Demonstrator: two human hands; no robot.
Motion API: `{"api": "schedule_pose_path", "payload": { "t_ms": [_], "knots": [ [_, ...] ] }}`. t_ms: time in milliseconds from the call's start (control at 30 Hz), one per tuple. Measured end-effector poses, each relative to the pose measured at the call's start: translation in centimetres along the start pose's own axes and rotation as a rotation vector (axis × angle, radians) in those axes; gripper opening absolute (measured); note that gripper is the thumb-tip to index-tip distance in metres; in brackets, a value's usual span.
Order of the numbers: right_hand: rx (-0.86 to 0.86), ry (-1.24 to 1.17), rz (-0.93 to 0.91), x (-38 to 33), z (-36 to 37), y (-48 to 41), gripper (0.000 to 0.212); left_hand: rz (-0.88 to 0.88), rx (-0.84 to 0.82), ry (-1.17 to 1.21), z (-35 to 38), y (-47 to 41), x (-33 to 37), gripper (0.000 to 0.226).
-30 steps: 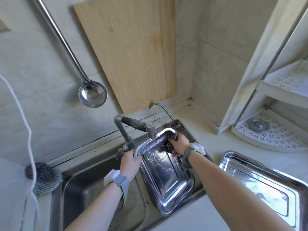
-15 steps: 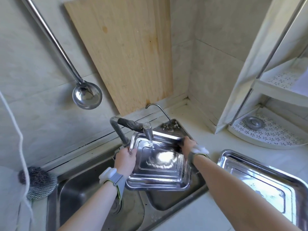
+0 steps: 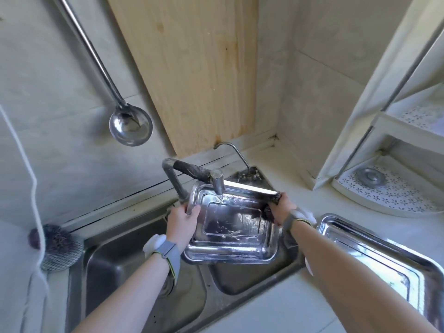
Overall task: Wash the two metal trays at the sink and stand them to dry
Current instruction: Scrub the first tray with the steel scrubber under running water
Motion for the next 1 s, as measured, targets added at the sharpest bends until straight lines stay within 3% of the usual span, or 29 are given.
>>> {"api": "schedule_pose_path", "payload": {
  "t_ms": [133,200,267,400,467,633,733,833,900,1000],
  "knots": [
    [-0.278,-0.178,0.124,0.6,-0.2,2.8,0.031,-0.154,0.092,0.257,-0.5,-1.1,-1.3,0.03],
    [-0.248,-0.26,0.097,0.9,-0.5,3.4,0.033,-0.215,0.067,0.38,-0.4,-1.7,-2.3,0.023],
    [-0.106,-0.314,0.027,0.7,-1.2,3.8,0.028,-0.289,0.036,0.452,0.4,-1.9,-3.5,0.022],
    [0.255,0.024,-0.165,-0.7,-5.5,4.9,0.031,-0.481,-0.031,0.325,3.6,-1.9,-5.5,0.038],
    [0.305,0.193,-0.223,-1.9,-7.8,5.5,0.036,-0.582,-0.076,0.343,5.3,-1.6,-6.1,0.049],
    [0.36,0.518,-0.311,-6.1,-12.5,7.1,0.028,-0.708,-0.201,0.532,9.0,-0.2,-6.6,0.038],
    [0.272,0.574,-0.285,-7.5,-13.6,6.5,0.035,-0.749,-0.253,0.538,9.5,0.9,-6.5,0.026],
    [0.101,0.634,-0.207,-7.2,-13.6,5.4,0.063,-0.771,-0.307,0.512,8.3,1.1,-6.8,0.026],
    [-0.059,0.722,-0.163,-5.7,-12.8,4.6,0.042,-0.733,-0.295,0.442,6.7,1.1,-6.0,0.007],
    [-0.267,0.858,-0.08,-3.2,-10.8,5.3,0.025,-0.678,-0.319,0.223,3.6,0.1,-4.7,0.012]
  ]
}}
Point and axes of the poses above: each hand's wrist, its own y-axis away from the middle knuckle, its own z-axis out of the palm, x = y × z, the point moved 1 cm from there along -y, towards the middle knuckle, and after that the axes turned 7 degrees about z, right-handed, at the moved point
